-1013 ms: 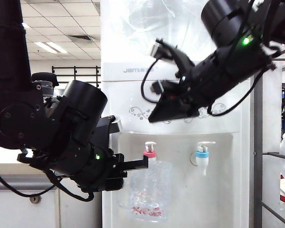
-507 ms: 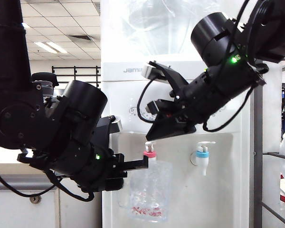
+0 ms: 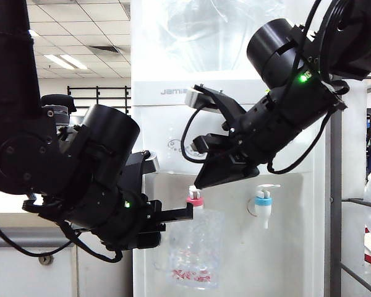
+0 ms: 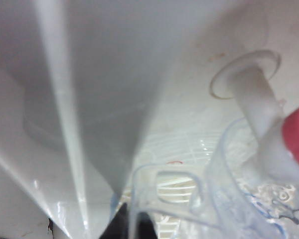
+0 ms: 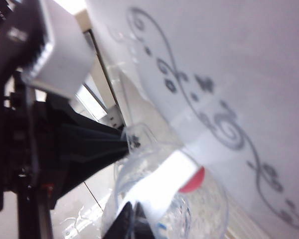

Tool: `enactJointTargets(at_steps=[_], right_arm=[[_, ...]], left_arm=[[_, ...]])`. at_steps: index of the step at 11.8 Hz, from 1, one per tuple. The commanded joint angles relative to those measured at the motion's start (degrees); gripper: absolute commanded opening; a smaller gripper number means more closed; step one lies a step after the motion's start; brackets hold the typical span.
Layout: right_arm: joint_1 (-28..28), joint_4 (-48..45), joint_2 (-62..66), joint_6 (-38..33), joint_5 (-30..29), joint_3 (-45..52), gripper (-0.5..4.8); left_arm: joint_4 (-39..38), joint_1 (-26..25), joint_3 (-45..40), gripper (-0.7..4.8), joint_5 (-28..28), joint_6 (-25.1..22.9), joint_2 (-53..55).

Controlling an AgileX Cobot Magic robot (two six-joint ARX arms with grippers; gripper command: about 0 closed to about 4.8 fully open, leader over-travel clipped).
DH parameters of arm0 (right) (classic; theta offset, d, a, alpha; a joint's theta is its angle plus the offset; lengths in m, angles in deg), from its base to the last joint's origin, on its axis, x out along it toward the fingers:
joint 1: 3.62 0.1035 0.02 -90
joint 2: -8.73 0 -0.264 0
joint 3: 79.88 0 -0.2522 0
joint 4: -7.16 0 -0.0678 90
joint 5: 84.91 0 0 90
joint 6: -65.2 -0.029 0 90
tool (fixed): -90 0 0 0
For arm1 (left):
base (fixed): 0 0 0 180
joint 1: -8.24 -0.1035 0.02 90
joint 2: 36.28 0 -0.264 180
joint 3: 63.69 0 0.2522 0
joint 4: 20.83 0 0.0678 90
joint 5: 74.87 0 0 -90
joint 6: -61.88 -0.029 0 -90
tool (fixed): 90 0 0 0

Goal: Pick up the plastic mug from the left desk, go to the hot water outlet of the water dispenser, press the vertical switch to get some water, then put the mug back on the desk.

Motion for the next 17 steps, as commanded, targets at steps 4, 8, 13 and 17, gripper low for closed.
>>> enactJointTargets(at_steps=[4, 8, 13, 17], right_arm=[[0.1, 1.9, 1.4, 0.6, 0.6, 0.0, -0.06], [0.1, 1.9, 2.4, 0.6, 0.7, 0.0, -0.06], [0.1, 1.6, 2.7, 0.6, 0.8, 0.0, -0.06], [0.1, 0.5, 2.7, 0.6, 0.9, 0.0, -0.06]], left_arm=[[2.5, 0.1, 0.3, -0.06, 0.0, 0.2, -0.4], [2.5, 0.1, 0.3, -0.06, 0.0, 0.2, -0.4], [2.5, 0.1, 0.3, -0.05, 0.0, 0.2, -0.4], [2.5, 0.1, 0.3, -0.05, 0.0, 0.2, -0.4]])
